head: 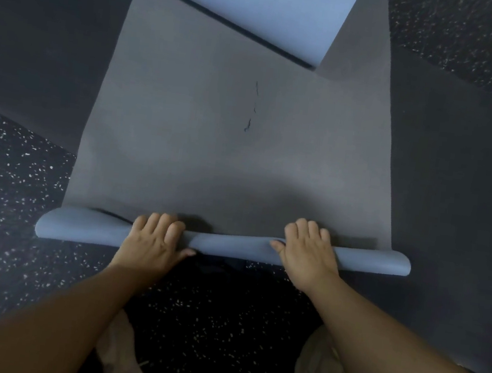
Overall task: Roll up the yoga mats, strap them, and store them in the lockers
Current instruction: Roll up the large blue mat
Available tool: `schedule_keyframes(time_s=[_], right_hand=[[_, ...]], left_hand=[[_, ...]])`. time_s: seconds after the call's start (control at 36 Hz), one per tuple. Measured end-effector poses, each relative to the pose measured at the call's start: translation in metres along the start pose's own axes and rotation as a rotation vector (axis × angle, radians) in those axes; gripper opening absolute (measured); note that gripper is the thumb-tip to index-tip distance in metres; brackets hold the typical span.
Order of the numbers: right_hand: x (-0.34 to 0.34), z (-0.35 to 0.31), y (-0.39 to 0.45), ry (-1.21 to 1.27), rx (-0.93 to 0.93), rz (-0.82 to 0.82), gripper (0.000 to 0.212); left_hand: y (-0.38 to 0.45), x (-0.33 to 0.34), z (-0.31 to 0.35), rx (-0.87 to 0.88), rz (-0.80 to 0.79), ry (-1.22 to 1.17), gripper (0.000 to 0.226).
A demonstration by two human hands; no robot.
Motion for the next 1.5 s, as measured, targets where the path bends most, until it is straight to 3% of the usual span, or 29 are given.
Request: schedule_keyframes(time_s=[0.14, 0.28, 0.47, 0.58, 0.75, 1.03, 1.11, 1.17, 1.31, 1.5], right_hand=[[0.001, 0.0, 0.002, -0.001, 0.012, -0.005, 0.048], [-0.004, 0.001, 0.004, 0.012, 0.046, 0.022, 0.047], [-0.006, 0.003, 0.002, 0.006, 0.093, 0.006, 0.04], [-0.003, 0.004, 0.002, 0.016, 0.113, -0.02, 0.04], [-0.002, 0.004, 0.003, 0.023, 0.112, -0.024, 0.04], [-0.003, 0.005, 0.004, 0.022, 0.103, 0.016, 0.04], [-0.002, 0.005, 0.004, 0.031, 0.104, 0.011, 0.041], [-0.002, 0.006, 0.005, 0.033, 0.106, 0.006, 0.041], [-0.001, 0.007, 0.006, 0.057, 0.11, -0.005, 0.041], [-0.004, 0.007, 0.008, 0.06, 0.106, 0.008, 0.042]], left_hand=[[-0.001, -0.001, 0.007, 0.12, 0.048, 0.04, 0.049], [0.003, -0.005, 0.006, -0.009, 0.052, 0.036, 0.034], [-0.001, -0.002, -0.024, -0.257, -0.152, 0.055, 0.064], [0.006, 0.002, -0.026, -0.213, -0.199, 0.012, 0.086], [0.016, 0.002, -0.031, -0.107, -0.153, -0.047, 0.09], [0.02, -0.004, -0.026, -0.111, 0.009, 0.062, 0.076], [0.01, -0.006, -0.019, -0.156, 0.099, 0.052, 0.054], [0.004, -0.004, -0.003, -0.094, 0.137, 0.007, 0.031], [-0.002, 0.004, 0.027, -0.013, 0.099, -0.142, 0.042], [0.01, -0.005, 0.027, 0.09, 0.136, -0.061, 0.035]])
Point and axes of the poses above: each hand's wrist, its own y-axis towards the middle knuckle, its own x-axis out of the palm, z = x × y, the point moved 9 cm from there along y, towards the middle knuckle, and after that the axes turned 12 degrees about -z, right-handed, at the moved point
